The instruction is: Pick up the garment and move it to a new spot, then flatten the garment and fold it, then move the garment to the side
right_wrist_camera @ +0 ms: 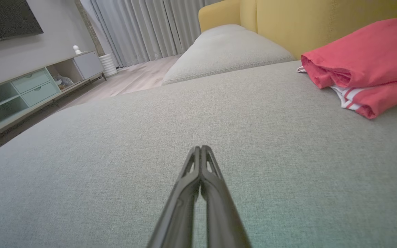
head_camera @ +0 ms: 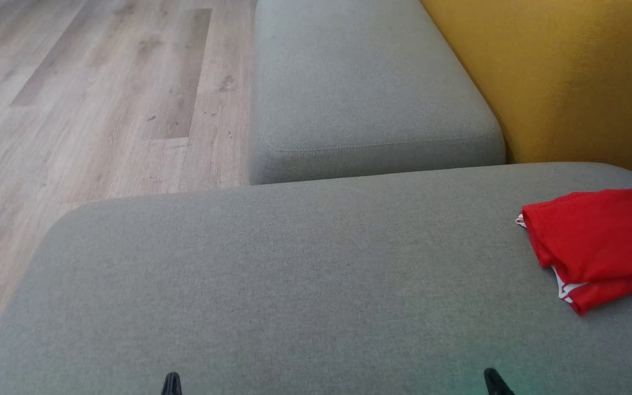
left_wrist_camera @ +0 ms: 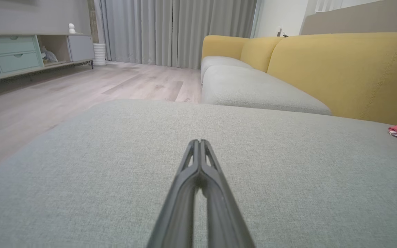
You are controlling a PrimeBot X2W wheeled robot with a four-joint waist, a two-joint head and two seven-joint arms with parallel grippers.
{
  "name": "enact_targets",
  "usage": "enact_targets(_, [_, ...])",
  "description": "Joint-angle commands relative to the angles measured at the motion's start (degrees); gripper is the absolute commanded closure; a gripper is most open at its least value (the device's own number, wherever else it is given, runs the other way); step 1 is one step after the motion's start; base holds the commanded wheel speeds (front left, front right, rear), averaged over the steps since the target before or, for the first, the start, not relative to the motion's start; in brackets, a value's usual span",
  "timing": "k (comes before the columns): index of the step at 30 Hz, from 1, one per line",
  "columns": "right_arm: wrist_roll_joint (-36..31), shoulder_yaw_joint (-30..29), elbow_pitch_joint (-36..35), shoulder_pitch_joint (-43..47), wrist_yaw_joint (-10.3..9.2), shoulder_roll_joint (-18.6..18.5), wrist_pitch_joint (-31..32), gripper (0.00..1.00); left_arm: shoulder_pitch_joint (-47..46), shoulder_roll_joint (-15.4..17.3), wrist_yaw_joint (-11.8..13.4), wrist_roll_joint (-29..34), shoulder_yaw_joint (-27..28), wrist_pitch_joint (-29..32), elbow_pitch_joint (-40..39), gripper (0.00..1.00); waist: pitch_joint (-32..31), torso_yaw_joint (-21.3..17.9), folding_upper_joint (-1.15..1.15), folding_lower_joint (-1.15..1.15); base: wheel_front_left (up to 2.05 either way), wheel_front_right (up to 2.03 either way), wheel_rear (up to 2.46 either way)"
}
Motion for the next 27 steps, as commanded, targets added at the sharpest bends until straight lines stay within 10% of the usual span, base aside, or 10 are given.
enact_targets(1, [1.6,-0.5,-2.1,-3.1,0.04,0.1,0.4,1.00,-1.8,0.0,-0.5,-1.5,0.4,0.1,-1.4,1.00,0.2,0.0,0.00,0.00,0.00,0.00,0.00])
enact_targets(27, [19.1,-3.9,-3.1,-7.5,0.13,0.2,4.7,1.00,-6.9,0.4,-4.2,-19.3,3.8,3.9,-0.2,1.00,3.4,0.2,0.00,0.00,0.00,0.00,0.00])
